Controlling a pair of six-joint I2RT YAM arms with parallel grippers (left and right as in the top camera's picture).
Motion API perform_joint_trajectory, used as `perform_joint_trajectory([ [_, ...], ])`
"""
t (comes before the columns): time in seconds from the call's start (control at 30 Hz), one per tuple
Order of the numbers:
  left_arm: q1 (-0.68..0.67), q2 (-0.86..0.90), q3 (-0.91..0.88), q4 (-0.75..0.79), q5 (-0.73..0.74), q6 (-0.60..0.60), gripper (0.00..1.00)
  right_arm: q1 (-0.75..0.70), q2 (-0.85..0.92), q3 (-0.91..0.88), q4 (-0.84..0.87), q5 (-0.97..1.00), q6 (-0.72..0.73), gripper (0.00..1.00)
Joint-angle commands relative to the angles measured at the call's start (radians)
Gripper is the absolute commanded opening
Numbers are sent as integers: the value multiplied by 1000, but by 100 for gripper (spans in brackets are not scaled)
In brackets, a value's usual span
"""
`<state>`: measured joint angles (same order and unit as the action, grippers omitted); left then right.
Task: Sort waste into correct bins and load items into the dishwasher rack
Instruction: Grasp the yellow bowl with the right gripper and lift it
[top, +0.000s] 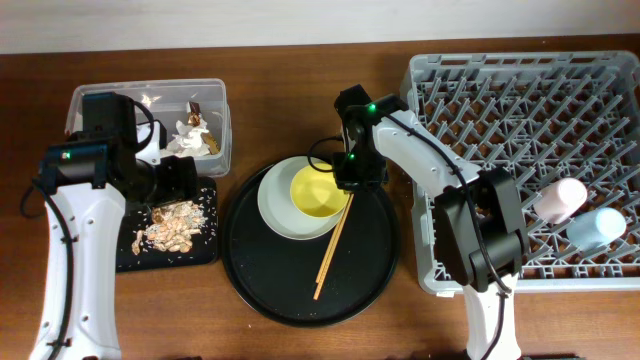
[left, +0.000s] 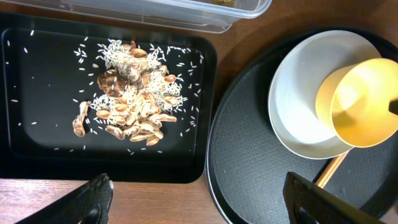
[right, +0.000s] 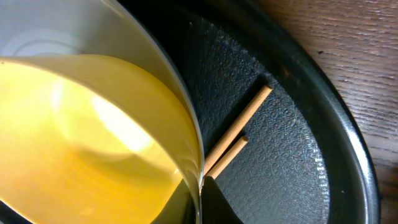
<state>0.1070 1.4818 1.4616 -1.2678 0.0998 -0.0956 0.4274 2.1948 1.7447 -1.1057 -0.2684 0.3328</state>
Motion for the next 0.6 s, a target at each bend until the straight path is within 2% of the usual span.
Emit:
perform_joint_trajectory([
  [0.0,3,-11,7,1,9,-6,87,5,8,10,-5,-13,-2,4],
  [0.13,3,-11,7,0,9,-6,87,3,-4,11,-12,-12,-2,4],
  [0.2,3,-11,7,1,9,-6,87,-14,-80,14,-14,30,-3,4],
  [0.3,3,-11,7,1,9,-6,87,-63,-254,26,-23,192,-14,4],
  [0.43,3,-11,7,2,9,-6,87,-219,-507,26,50,504,-21,4],
  [0.53,3,-11,7,2,9,-6,87,-354,-584,26,124,579,-124,4],
  [0.57,3,-11,7,2,9,-6,87,-415,-590,26,158,663,-127,4],
])
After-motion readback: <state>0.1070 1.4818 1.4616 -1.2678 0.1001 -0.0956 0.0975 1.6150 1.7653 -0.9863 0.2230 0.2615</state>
